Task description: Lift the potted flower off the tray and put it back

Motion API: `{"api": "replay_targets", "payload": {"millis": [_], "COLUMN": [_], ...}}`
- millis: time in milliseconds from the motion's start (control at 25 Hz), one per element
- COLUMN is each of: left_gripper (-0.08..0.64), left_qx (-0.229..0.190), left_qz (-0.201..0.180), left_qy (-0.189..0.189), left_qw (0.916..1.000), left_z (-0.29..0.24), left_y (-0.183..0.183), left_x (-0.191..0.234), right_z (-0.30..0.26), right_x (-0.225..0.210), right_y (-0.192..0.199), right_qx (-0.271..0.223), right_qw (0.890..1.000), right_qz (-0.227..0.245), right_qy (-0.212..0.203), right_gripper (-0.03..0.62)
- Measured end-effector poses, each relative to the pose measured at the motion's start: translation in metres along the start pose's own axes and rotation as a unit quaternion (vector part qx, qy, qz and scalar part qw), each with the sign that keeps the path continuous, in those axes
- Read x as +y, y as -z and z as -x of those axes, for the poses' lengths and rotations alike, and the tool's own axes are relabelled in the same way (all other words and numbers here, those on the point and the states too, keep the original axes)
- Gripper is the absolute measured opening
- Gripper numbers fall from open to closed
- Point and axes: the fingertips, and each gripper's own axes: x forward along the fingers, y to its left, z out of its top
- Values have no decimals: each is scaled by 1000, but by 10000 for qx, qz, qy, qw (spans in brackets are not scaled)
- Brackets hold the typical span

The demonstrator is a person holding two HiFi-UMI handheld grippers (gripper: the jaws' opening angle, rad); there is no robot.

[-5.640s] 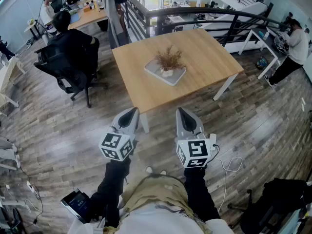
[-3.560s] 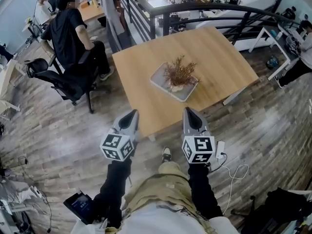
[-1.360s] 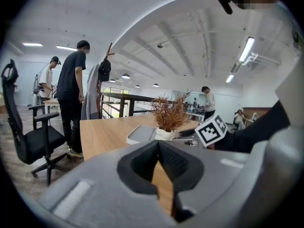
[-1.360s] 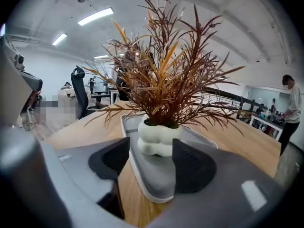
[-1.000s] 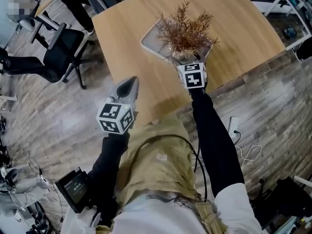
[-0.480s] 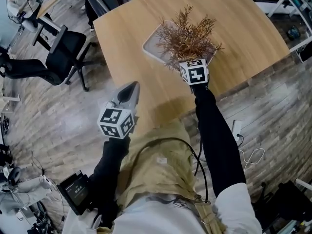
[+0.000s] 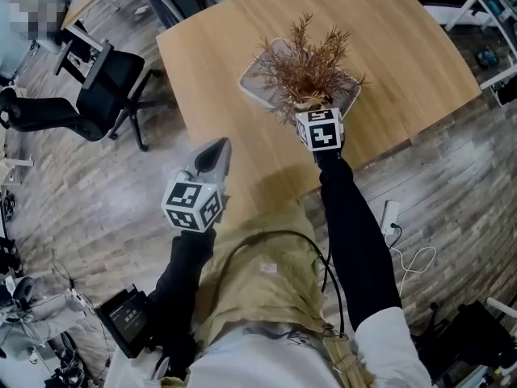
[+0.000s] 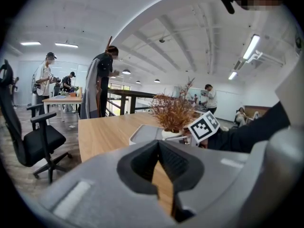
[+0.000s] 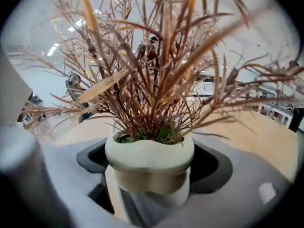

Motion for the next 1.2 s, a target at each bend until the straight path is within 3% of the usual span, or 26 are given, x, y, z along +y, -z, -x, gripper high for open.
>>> {"api": "replay_targets", "payload": {"millis": [360, 600, 880, 1200], "left_gripper": [2, 2, 2, 2], "left_qx": [48, -14, -310, -797], "left_qz": [115, 179, 272, 150], "left_qy": [-3, -16, 82, 241], "left_qw": [9999, 9998, 9991, 9964], "left_z": [5, 13, 45, 56], "left_y": [-13, -36, -105, -179], "left_x": [-11, -16, -22, -30], "right_z": [20, 48, 119, 193], "right_x": [11, 18, 39, 41], "right_y": [2, -22, -100, -206], "right_qx": [222, 302, 113, -616], "right_qw": [9997, 9995, 9995, 9967], "right_qz": [59, 42, -273, -439], "right_qy": [-119, -69, 89, 278], "right_gripper": [500, 502, 502, 502]}}
